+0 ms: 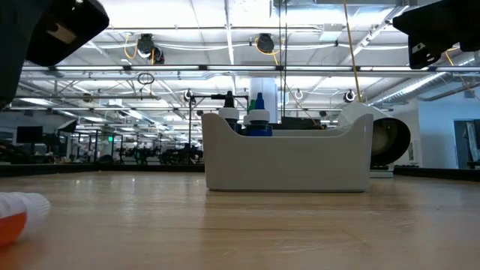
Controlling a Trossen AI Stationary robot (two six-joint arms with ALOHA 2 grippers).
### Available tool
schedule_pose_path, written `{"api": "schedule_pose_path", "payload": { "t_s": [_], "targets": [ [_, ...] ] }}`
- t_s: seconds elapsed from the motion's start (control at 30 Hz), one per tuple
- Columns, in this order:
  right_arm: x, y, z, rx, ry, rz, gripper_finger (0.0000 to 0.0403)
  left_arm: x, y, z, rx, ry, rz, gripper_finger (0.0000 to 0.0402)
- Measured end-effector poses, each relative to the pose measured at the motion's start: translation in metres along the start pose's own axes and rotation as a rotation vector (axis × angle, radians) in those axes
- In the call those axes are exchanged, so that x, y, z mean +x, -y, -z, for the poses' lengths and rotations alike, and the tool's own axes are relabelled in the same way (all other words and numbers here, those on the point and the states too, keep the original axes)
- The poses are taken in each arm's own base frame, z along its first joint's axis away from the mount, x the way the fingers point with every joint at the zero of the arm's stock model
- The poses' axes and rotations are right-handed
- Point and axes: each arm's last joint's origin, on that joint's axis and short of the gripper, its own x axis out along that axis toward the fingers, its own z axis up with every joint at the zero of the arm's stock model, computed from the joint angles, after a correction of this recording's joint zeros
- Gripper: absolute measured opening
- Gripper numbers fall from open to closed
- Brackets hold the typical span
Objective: Pick & Place food coloring
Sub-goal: Put the small orange food coloring into the gray bin
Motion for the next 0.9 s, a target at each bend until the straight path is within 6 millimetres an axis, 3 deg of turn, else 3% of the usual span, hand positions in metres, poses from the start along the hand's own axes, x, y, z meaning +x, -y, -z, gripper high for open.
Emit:
{"api": "schedule_pose_path", "payload": {
  "t_s": [0.27,0.9],
  "targets": [
    [0.000,0.000,0.000,-0.001,-0.001,0.000,0.0000,0.002,-0.013,0.005,-0.241,-0.079,-0.076,0.0239],
    [0.000,0.000,0.003,-0.041,-0.022,0.000,0.0000,0.001,-0.012,0.007,-0.073,-0.057,-0.127,0.0239]
  ]
}}
